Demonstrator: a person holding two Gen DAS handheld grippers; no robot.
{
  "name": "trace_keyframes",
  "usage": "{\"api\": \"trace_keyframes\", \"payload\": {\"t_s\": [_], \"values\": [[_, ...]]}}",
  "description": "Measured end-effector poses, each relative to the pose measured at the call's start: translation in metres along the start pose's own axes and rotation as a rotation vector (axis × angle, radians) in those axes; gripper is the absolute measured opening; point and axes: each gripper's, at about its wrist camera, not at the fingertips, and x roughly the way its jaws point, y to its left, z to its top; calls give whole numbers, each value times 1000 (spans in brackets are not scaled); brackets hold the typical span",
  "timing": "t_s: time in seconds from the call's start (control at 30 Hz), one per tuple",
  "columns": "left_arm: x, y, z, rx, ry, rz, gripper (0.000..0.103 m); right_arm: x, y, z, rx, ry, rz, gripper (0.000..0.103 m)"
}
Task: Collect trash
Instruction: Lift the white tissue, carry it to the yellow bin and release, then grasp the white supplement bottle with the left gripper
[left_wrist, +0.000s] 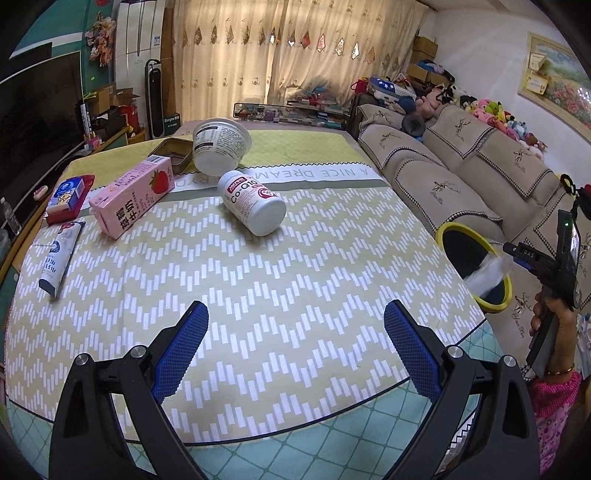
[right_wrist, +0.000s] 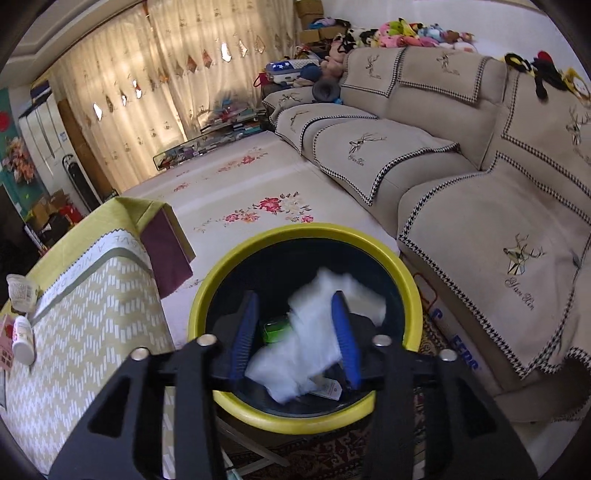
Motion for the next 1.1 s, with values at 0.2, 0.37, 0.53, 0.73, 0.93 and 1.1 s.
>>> {"api": "trace_keyframes", "payload": {"t_s": [0.2,0.37,0.53,0.73,0.93,1.1], "values": [[14,-1,5,2,23,16,95,-1,-8,0,27,1,4,46],[33,4,18,-26,45,32,95,-6,-9,-5,41,1,28,48],[55,12,42,-75,41,61,95,-7,-8,-9,41,8,46,49],[91,26,73,-161,80,72,95,-5,-8,-14,42,18,63,49],[120,34,106,-208,108,114,95,2,-10,-16,46,35,72,49],[144,39,122,-212,145,179,93,9,-10,-19,49,52,83,49]]}}
